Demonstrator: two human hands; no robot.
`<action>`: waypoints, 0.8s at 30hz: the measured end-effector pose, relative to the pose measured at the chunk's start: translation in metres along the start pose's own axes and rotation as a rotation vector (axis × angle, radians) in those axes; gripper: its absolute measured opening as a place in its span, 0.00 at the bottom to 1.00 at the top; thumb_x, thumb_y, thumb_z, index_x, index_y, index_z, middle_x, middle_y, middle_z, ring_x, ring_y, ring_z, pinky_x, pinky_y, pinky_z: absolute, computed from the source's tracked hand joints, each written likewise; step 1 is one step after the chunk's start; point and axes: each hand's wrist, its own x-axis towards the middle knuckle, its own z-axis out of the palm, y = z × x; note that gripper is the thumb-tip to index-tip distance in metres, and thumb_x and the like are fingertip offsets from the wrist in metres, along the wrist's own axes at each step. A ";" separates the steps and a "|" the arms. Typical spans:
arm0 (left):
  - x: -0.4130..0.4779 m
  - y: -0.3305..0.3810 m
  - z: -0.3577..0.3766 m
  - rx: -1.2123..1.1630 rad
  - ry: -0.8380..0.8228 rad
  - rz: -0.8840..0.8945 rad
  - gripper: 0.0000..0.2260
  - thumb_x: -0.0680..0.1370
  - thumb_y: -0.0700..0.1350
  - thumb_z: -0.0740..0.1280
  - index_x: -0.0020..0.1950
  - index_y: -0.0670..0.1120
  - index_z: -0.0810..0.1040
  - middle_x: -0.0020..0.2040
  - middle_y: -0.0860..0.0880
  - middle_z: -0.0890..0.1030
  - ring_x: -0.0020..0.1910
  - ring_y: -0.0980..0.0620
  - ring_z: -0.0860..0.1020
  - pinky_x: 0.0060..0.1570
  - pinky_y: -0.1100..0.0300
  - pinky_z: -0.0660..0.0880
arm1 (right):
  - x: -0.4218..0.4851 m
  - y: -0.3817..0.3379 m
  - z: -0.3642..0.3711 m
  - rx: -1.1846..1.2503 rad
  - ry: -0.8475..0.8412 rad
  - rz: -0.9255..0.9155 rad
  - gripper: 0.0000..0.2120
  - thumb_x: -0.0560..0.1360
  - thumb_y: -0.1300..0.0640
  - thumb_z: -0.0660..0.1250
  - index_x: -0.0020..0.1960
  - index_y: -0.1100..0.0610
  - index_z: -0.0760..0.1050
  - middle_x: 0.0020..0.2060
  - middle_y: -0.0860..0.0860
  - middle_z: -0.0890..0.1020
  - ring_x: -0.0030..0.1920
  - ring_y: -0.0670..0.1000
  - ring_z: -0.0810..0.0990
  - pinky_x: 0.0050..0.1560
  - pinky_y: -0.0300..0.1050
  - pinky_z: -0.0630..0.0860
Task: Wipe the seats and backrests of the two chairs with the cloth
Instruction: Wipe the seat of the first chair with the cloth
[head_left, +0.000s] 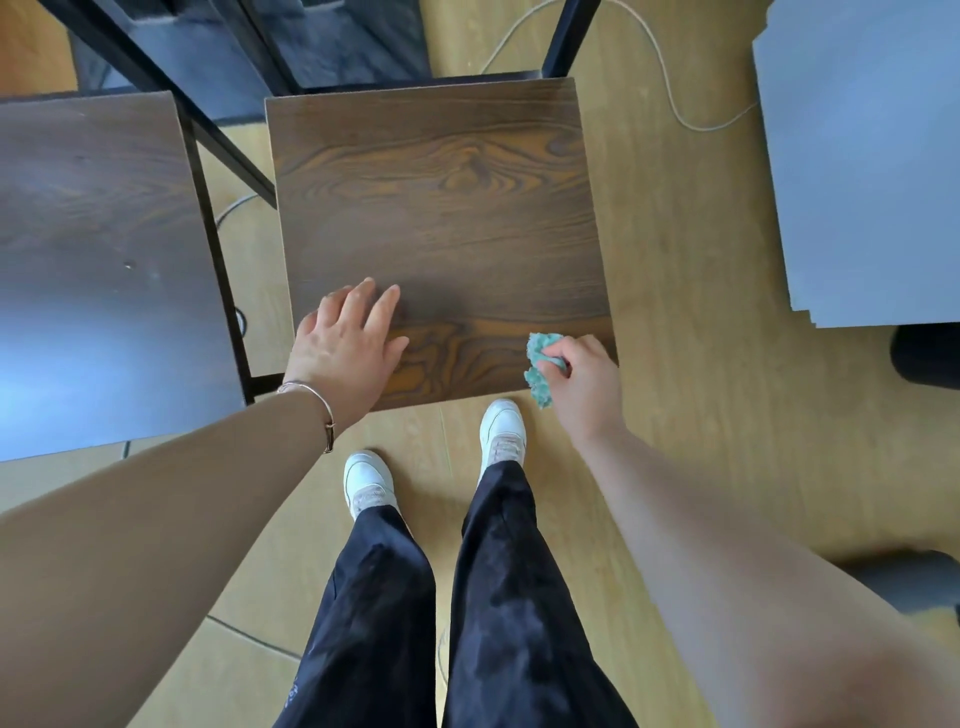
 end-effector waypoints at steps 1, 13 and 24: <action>-0.001 -0.006 0.000 -0.005 0.001 -0.014 0.26 0.81 0.55 0.56 0.77 0.49 0.56 0.76 0.45 0.61 0.71 0.40 0.62 0.66 0.44 0.66 | -0.002 -0.008 0.007 0.003 -0.024 -0.019 0.03 0.76 0.61 0.70 0.49 0.58 0.80 0.47 0.51 0.77 0.44 0.48 0.77 0.38 0.25 0.65; -0.051 -0.098 0.006 -0.097 0.034 -0.229 0.25 0.82 0.57 0.52 0.78 0.50 0.54 0.76 0.45 0.60 0.72 0.41 0.59 0.67 0.43 0.65 | -0.039 -0.119 0.109 -0.036 -0.246 -0.329 0.04 0.72 0.66 0.70 0.46 0.62 0.80 0.46 0.54 0.78 0.39 0.56 0.79 0.39 0.50 0.77; -0.086 -0.146 0.020 -0.219 0.115 -0.342 0.25 0.81 0.54 0.57 0.76 0.49 0.58 0.75 0.44 0.63 0.71 0.40 0.62 0.64 0.42 0.67 | -0.075 -0.186 0.168 -0.019 -0.362 -0.469 0.04 0.73 0.65 0.71 0.48 0.62 0.81 0.48 0.55 0.79 0.45 0.56 0.79 0.45 0.44 0.76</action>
